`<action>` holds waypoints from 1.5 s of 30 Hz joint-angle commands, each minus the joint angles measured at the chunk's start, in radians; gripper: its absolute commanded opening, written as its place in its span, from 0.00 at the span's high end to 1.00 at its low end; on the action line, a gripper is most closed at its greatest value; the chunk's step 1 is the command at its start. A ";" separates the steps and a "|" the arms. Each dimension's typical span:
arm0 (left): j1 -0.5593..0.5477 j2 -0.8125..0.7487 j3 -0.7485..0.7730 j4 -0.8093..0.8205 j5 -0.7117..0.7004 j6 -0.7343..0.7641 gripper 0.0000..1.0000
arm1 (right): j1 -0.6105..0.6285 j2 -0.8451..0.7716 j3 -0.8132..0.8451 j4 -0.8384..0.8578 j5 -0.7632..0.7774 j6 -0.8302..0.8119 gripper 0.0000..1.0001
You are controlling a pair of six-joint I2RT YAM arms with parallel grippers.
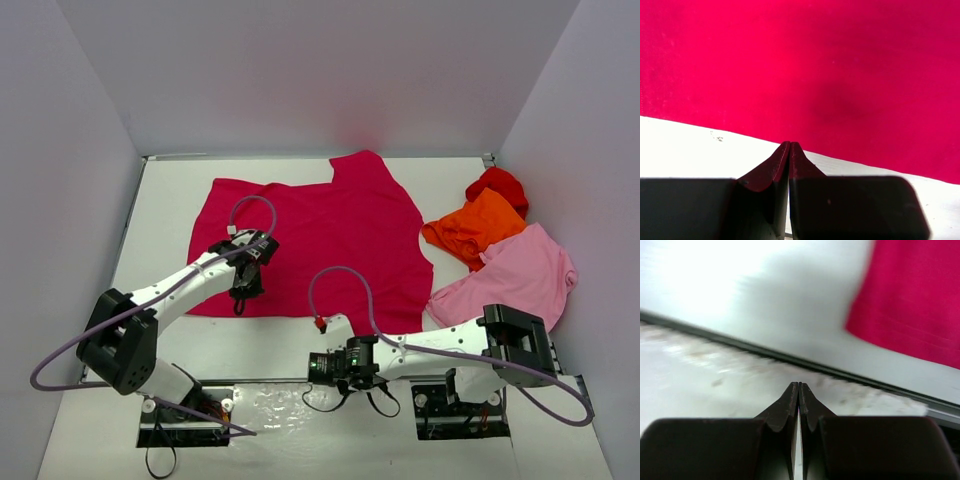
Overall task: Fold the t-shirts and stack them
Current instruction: Flatten out the tshirt
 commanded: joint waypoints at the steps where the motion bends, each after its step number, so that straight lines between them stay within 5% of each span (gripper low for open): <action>1: -0.003 0.000 0.008 0.016 0.000 0.008 1.00 | -0.017 0.006 0.104 -0.098 0.117 0.031 1.00; 8: -0.002 -0.021 0.008 0.013 -0.002 0.013 1.00 | -0.211 -0.059 0.002 -0.113 0.166 -0.018 1.00; 18: -0.003 -0.007 0.007 0.036 0.019 0.012 1.00 | -0.268 -0.009 -0.059 -0.066 0.191 -0.027 1.00; 34: -0.003 -0.003 -0.017 0.047 0.020 0.010 1.00 | -0.030 0.137 -0.140 0.068 -0.027 0.073 1.00; 45: -0.003 0.005 -0.023 0.054 0.024 0.015 1.00 | 0.047 0.105 -0.044 0.064 0.053 0.079 1.00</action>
